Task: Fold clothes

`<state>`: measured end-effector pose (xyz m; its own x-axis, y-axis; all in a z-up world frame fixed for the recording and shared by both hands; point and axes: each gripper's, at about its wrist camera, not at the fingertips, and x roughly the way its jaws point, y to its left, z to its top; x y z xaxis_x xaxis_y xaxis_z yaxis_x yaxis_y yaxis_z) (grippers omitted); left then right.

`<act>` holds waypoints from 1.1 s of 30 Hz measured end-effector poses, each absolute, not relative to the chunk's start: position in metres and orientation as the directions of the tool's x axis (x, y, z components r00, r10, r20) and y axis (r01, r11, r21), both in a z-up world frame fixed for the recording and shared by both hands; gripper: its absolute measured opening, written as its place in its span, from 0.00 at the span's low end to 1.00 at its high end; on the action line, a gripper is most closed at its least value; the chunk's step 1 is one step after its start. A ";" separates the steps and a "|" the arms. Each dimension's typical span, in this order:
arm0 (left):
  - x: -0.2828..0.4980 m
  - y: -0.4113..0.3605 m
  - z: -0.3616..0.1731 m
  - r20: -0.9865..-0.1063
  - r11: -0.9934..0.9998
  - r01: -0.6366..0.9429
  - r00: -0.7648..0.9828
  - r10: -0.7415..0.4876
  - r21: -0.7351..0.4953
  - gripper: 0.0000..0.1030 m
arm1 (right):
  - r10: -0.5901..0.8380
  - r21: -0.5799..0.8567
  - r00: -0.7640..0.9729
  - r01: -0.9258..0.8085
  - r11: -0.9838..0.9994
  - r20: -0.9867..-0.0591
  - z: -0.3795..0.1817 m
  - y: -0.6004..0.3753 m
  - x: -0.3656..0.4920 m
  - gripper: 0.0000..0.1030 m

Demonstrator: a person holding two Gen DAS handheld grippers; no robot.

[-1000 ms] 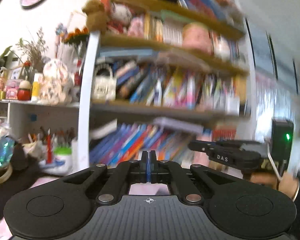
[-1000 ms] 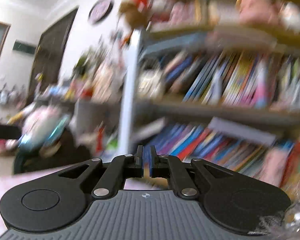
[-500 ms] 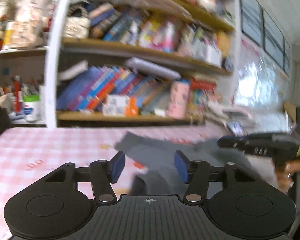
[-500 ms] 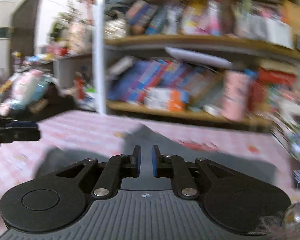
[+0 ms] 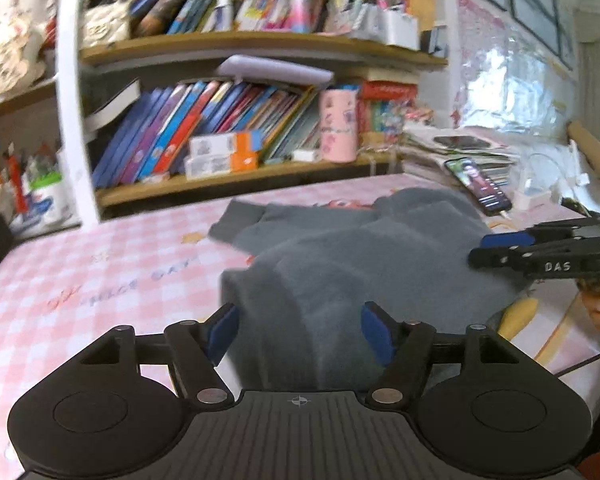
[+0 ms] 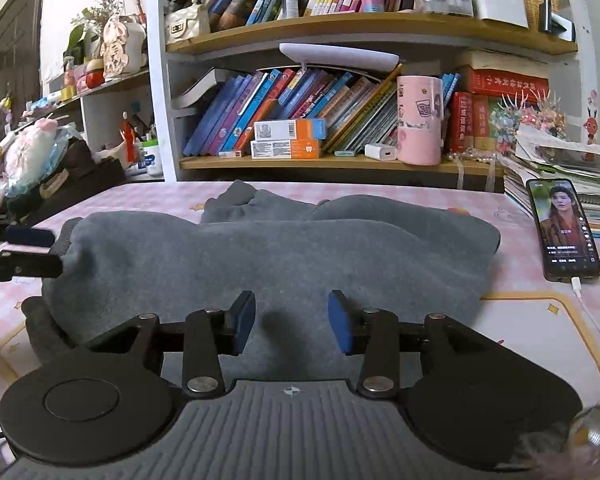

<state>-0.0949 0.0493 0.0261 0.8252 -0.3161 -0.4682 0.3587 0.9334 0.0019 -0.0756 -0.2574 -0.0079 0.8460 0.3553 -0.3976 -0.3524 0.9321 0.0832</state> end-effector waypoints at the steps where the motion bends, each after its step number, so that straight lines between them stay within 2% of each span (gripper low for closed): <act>1: -0.095 0.053 0.025 -0.474 0.936 0.351 0.821 -0.318 -0.020 0.67 | 0.356 0.084 0.846 -0.352 0.932 -0.398 -0.008 -0.257 -0.075 0.38; 4: -0.089 0.058 0.018 -0.487 0.927 0.356 0.793 -0.366 -0.117 0.65 | 0.354 0.081 0.844 -0.352 0.932 -0.403 -0.011 -0.256 -0.075 0.40; 6: -0.081 0.056 0.013 -0.495 0.910 0.375 0.766 -0.411 -0.176 0.60 | 0.351 0.074 0.843 -0.353 0.933 -0.407 -0.012 -0.254 -0.075 0.41; 8: -0.071 0.051 0.007 -0.505 0.905 0.375 0.751 -0.425 -0.202 0.59 | 0.348 0.070 0.844 -0.351 0.934 -0.408 -0.012 -0.253 -0.076 0.41; 10: -0.061 0.045 0.002 -0.521 0.906 0.365 0.742 -0.423 -0.215 0.35 | 0.345 0.068 0.845 -0.349 0.935 -0.408 -0.012 -0.253 -0.076 0.42; 11: -0.056 0.046 0.000 -0.526 0.901 0.361 0.732 -0.434 -0.241 0.27 | 0.344 0.067 0.846 -0.348 0.935 -0.408 -0.012 -0.253 -0.076 0.42; 12: -0.051 0.047 -0.001 -0.529 0.893 0.357 0.719 -0.451 -0.276 0.24 | 0.343 0.066 0.847 -0.347 0.936 -0.408 -0.012 -0.253 -0.076 0.42; 16: -0.055 0.070 0.021 -0.410 0.831 0.379 0.738 -0.537 -0.407 0.17 | 0.338 0.072 0.863 -0.337 0.939 -0.375 -0.008 -0.256 -0.079 0.42; 19: -0.065 0.117 0.059 -0.208 0.775 0.357 0.828 -0.521 -0.521 0.13 | 0.335 0.087 0.895 -0.324 0.942 -0.295 0.002 -0.260 -0.085 0.43; 20: -0.071 0.136 0.067 -0.147 0.768 0.317 0.872 -0.467 -0.557 0.13 | 0.339 0.091 0.900 -0.327 0.941 -0.274 0.005 -0.261 -0.087 0.44; 22: -0.082 0.174 0.078 -0.045 0.744 0.217 0.948 -0.315 -0.632 0.13 | 0.350 0.091 0.901 -0.337 0.937 -0.258 0.008 -0.259 -0.088 0.52; 23: -0.088 0.188 0.079 -0.028 0.755 0.137 0.979 -0.202 -0.641 0.13 | 0.354 0.086 0.896 -0.344 0.935 -0.269 0.007 -0.256 -0.087 0.54; 25: -0.092 0.198 0.078 -0.098 0.823 -0.063 0.995 0.009 -0.564 0.15 | 0.363 0.077 0.885 -0.356 0.931 -0.291 0.004 -0.250 -0.084 0.55; 26: -0.087 0.199 0.074 -0.172 0.855 -0.147 0.983 0.069 -0.497 0.23 | 0.367 0.073 0.880 -0.362 0.929 -0.302 0.003 -0.247 -0.083 0.55; 27: -0.078 0.200 0.068 -0.260 0.881 -0.206 0.961 0.099 -0.425 0.34 | 0.371 0.069 0.875 -0.368 0.927 -0.313 0.002 -0.244 -0.082 0.55; 29: -0.067 0.200 0.051 -0.372 0.903 -0.253 0.921 0.116 -0.346 0.43 | 0.378 0.060 0.863 -0.381 0.923 -0.334 -0.001 -0.237 -0.079 0.55; 31: -0.070 0.204 0.037 -0.403 0.903 -0.276 0.906 0.131 -0.328 0.49 | 0.385 0.052 0.851 -0.394 0.918 -0.356 -0.004 -0.231 -0.076 0.58; 33: -0.075 0.210 0.030 -0.403 0.887 -0.281 0.907 0.122 -0.366 0.59 | 0.389 0.045 0.840 -0.403 0.914 -0.378 -0.006 -0.226 -0.074 0.61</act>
